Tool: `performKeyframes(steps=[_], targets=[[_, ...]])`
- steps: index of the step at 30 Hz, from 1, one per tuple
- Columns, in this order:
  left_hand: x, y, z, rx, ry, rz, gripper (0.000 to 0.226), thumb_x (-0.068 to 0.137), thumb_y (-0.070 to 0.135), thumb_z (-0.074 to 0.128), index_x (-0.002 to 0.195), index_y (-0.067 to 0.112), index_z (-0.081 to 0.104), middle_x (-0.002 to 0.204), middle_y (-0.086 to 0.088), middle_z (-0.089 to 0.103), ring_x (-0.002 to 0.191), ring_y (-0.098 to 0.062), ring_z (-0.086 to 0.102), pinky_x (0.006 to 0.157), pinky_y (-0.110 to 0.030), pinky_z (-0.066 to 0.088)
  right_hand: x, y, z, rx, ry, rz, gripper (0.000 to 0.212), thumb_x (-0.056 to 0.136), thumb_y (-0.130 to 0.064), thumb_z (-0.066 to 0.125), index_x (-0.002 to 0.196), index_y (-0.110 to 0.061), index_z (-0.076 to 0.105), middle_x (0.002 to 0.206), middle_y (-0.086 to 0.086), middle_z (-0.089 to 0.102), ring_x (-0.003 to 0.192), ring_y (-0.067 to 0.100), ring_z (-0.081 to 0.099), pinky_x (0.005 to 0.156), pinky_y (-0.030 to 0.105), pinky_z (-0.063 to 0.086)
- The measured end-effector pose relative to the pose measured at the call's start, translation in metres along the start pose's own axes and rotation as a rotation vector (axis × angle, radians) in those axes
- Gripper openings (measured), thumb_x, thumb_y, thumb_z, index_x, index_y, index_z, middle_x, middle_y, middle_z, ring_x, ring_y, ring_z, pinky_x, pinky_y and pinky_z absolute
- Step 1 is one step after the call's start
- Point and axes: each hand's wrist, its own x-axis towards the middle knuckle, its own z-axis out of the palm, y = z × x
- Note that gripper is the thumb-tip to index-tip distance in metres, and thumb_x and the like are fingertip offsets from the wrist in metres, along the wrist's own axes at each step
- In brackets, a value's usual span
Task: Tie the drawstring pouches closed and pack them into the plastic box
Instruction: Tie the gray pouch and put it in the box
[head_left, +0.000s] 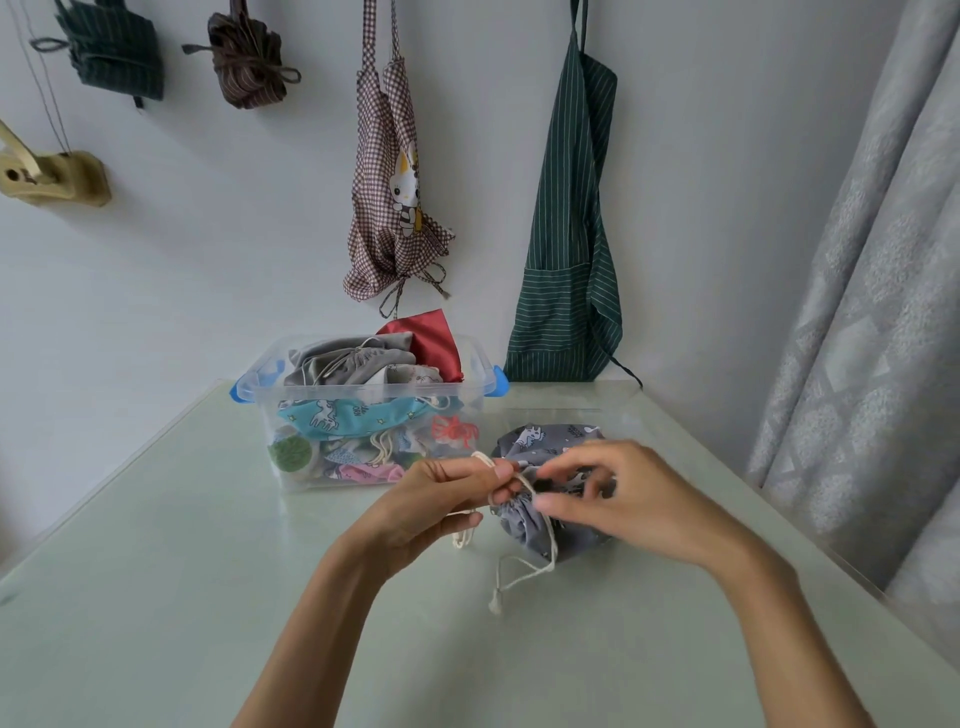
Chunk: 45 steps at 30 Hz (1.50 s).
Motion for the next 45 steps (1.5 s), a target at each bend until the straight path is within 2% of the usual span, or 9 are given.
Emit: performKeyframes(steps=[3, 6, 10, 15, 20, 26, 30, 36, 45], targets=[[0.000, 0.001, 0.001, -0.023, 0.014, -0.008, 0.014, 0.071, 0.032, 0.069, 0.076, 0.021, 0.077, 0.070, 0.008, 0.066, 0.062, 0.002, 0.057, 0.059, -0.009, 0.045, 0.003, -0.003, 0.012, -0.126, 0.062, 0.007, 0.009, 0.076, -0.044, 0.072, 0.078, -0.035, 0.072, 0.058, -0.032, 0.059, 0.055, -0.007, 0.053, 0.057, 0.020, 0.038], [0.001, 0.001, 0.000, -0.063, 0.064, 0.000, 0.010, 0.070, 0.020, 0.072, 0.078, 0.019, 0.078, 0.073, 0.005, 0.071, 0.065, 0.002, 0.063, 0.062, -0.009, 0.051, 0.003, 0.000, 0.007, -0.046, 0.100, -0.019, 0.010, 0.078, -0.040, 0.071, 0.072, -0.033, 0.073, 0.064, -0.021, 0.066, 0.057, -0.002, 0.056, 0.062, 0.023, 0.045], [0.001, 0.002, 0.003, -0.068, 0.115, 0.010, 0.017, 0.073, 0.005, 0.073, 0.072, 0.021, 0.079, 0.075, 0.005, 0.074, 0.066, 0.001, 0.065, 0.064, -0.011, 0.052, 0.001, -0.006, 0.005, 0.015, -0.067, -0.086, 0.009, 0.074, -0.038, 0.075, 0.072, -0.030, 0.075, 0.068, 0.000, 0.071, 0.058, 0.004, 0.053, 0.062, 0.031, 0.046], [0.000, 0.002, 0.003, -0.011, 0.101, 0.047, 0.028, 0.075, -0.004, 0.071, 0.061, 0.020, 0.075, 0.064, 0.003, 0.070, 0.060, -0.001, 0.063, 0.061, -0.012, 0.051, 0.004, -0.003, 0.009, 0.012, -0.006, -0.097, 0.017, 0.086, -0.038, 0.063, 0.078, -0.027, 0.073, 0.059, -0.013, 0.061, 0.052, 0.000, 0.049, 0.056, 0.019, 0.040], [-0.001, 0.003, 0.003, 0.060, 0.031, 0.153, 0.025, 0.068, -0.007, 0.076, 0.064, 0.017, 0.074, 0.066, -0.002, 0.071, 0.062, -0.008, 0.065, 0.068, -0.018, 0.052, 0.010, 0.005, 0.021, 0.184, -0.063, -0.139, 0.024, 0.087, -0.014, 0.064, 0.102, -0.033, 0.069, 0.087, -0.007, 0.065, 0.065, 0.008, 0.052, 0.065, 0.015, 0.045], [-0.003, 0.004, 0.004, 0.115, 0.083, 0.251, 0.032, 0.070, -0.017, 0.069, 0.064, 0.014, 0.070, 0.064, -0.003, 0.071, 0.059, -0.008, 0.067, 0.062, -0.015, 0.051, 0.013, 0.007, 0.030, 0.302, 0.092, -0.118, 0.009, 0.078, -0.008, 0.072, 0.077, -0.016, 0.072, 0.075, 0.008, 0.068, 0.061, 0.011, 0.055, 0.065, 0.030, 0.047], [-0.004, 0.009, 0.002, 0.158, 0.187, 0.364, 0.024, 0.070, -0.018, 0.069, 0.068, 0.006, 0.068, 0.069, -0.008, 0.071, 0.065, -0.013, 0.067, 0.066, -0.018, 0.055, 0.014, 0.008, 0.036, 0.302, 0.132, -0.120, 0.009, 0.074, -0.005, 0.072, 0.069, -0.012, 0.067, 0.063, -0.004, 0.063, 0.055, 0.007, 0.053, 0.056, 0.020, 0.042], [-0.008, 0.015, 0.002, 0.141, 0.144, 0.362, 0.020, 0.071, -0.013, 0.071, 0.070, 0.006, 0.068, 0.073, -0.010, 0.072, 0.068, -0.014, 0.068, 0.071, -0.020, 0.057, 0.014, 0.004, 0.030, 0.450, 0.141, -0.203, 0.014, 0.082, -0.013, 0.069, 0.091, -0.024, 0.072, 0.074, -0.014, 0.058, 0.055, 0.006, 0.051, 0.058, 0.014, 0.042], [-0.006, 0.011, 0.007, 0.201, 0.154, 0.414, 0.016, 0.071, -0.016, 0.071, 0.072, -0.002, 0.064, 0.070, -0.013, 0.070, 0.065, -0.017, 0.066, 0.068, -0.022, 0.056, 0.014, 0.000, 0.035, 0.301, 0.209, -0.224, 0.012, 0.073, -0.003, 0.075, 0.075, -0.015, 0.075, 0.063, -0.014, 0.059, 0.051, 0.003, 0.047, 0.051, 0.010, 0.036]])
